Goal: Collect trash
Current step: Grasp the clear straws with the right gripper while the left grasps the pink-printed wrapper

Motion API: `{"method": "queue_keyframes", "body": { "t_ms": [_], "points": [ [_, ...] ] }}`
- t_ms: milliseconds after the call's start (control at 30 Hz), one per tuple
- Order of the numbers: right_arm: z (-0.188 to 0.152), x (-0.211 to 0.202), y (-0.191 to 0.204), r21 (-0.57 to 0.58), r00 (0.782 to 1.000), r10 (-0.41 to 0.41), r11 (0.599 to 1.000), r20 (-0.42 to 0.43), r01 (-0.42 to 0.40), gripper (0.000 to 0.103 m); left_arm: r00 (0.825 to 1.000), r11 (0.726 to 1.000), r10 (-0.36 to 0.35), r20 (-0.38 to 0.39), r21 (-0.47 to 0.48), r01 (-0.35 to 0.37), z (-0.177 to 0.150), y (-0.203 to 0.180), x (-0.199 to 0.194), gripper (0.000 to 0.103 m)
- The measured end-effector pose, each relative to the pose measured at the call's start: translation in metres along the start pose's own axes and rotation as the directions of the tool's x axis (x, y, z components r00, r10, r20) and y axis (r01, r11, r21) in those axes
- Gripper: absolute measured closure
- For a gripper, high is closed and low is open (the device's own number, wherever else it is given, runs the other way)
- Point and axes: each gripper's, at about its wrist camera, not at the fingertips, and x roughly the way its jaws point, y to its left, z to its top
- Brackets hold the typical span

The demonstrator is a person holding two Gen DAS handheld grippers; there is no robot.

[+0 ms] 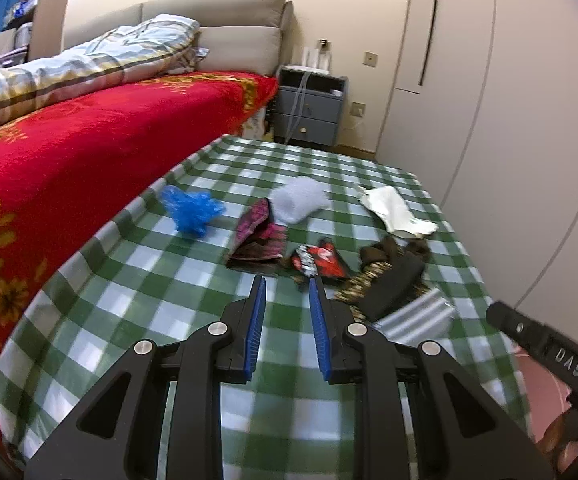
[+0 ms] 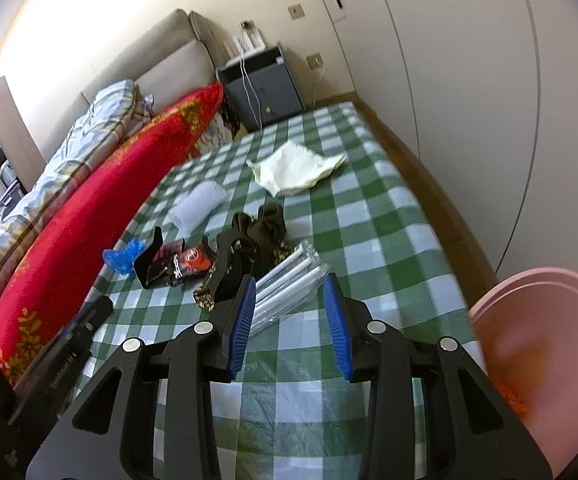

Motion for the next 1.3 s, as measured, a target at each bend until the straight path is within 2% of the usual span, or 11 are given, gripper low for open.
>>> {"method": "queue_keyframes", "body": {
  "t_ms": [167, 233, 333, 400, 800, 900, 967, 1033, 1133, 1200, 1300],
  "points": [
    [-0.006, 0.029, 0.008, -0.003, 0.998, -0.005, 1.0, -0.062, 0.004, 0.065, 0.999, 0.999, 0.033, -0.007, -0.014, -0.033, 0.008, 0.01, 0.014, 0.081],
    [-0.007, 0.039, 0.01, 0.0, 0.996, -0.001, 1.0, -0.089, 0.001, 0.052, 0.999, 0.999, 0.04, -0.013, -0.017, -0.04, 0.011, 0.013, 0.021, 0.081],
    [-0.009, 0.048, 0.016, -0.016, 0.993, -0.02, 1.0, -0.112, 0.018, 0.047, 0.998, 0.999, 0.046, -0.031, -0.011, -0.046, 0.015, 0.014, 0.032, 0.074],
    [-0.009, 0.053, 0.019, -0.029, 0.992, -0.03, 0.999, -0.121, 0.027, 0.046, 0.998, 0.998, 0.052, -0.036, -0.015, -0.053, 0.016, 0.015, 0.038, 0.066],
    [-0.007, 0.067, 0.028, -0.117, 0.983, -0.122, 0.987, -0.137, 0.106, 0.046, 0.993, 0.998, 0.057, -0.106, -0.032, -0.061, 0.029, 0.02, 0.08, 0.055],
    [-0.008, 0.068, 0.031, -0.148, 0.978, -0.162, 0.979, -0.133, 0.142, 0.051, 0.991, 0.997, 0.056, -0.121, -0.039, -0.061, 0.031, 0.022, 0.088, 0.055],
    [-0.007, 0.067, 0.029, -0.156, 0.974, -0.188, 0.973, -0.128, 0.167, 0.06, 0.99, 0.997, 0.059, -0.129, -0.043, -0.065, 0.032, 0.023, 0.093, 0.055],
    [-0.005, 0.066, 0.025, -0.153, 0.972, -0.198, 0.972, -0.125, 0.178, 0.075, 0.989, 0.997, 0.055, -0.134, -0.052, -0.063, 0.033, 0.024, 0.095, 0.055],
    [-0.003, 0.064, 0.02, -0.137, 0.97, -0.209, 0.972, -0.124, 0.192, 0.087, 0.989, 0.997, 0.054, -0.14, -0.052, -0.062, 0.032, 0.024, 0.097, 0.055],
    [-0.001, 0.061, 0.016, -0.129, 0.967, -0.226, 0.969, -0.115, 0.211, 0.093, 0.988, 0.997, 0.051, -0.146, -0.052, -0.059, 0.033, 0.024, 0.099, 0.055],
    [0.002, 0.057, 0.008, -0.103, 0.966, -0.234, 0.969, -0.112, 0.223, 0.095, 0.987, 0.997, 0.045, -0.153, -0.051, -0.054, 0.033, 0.024, 0.1, 0.056]
  ]
}}
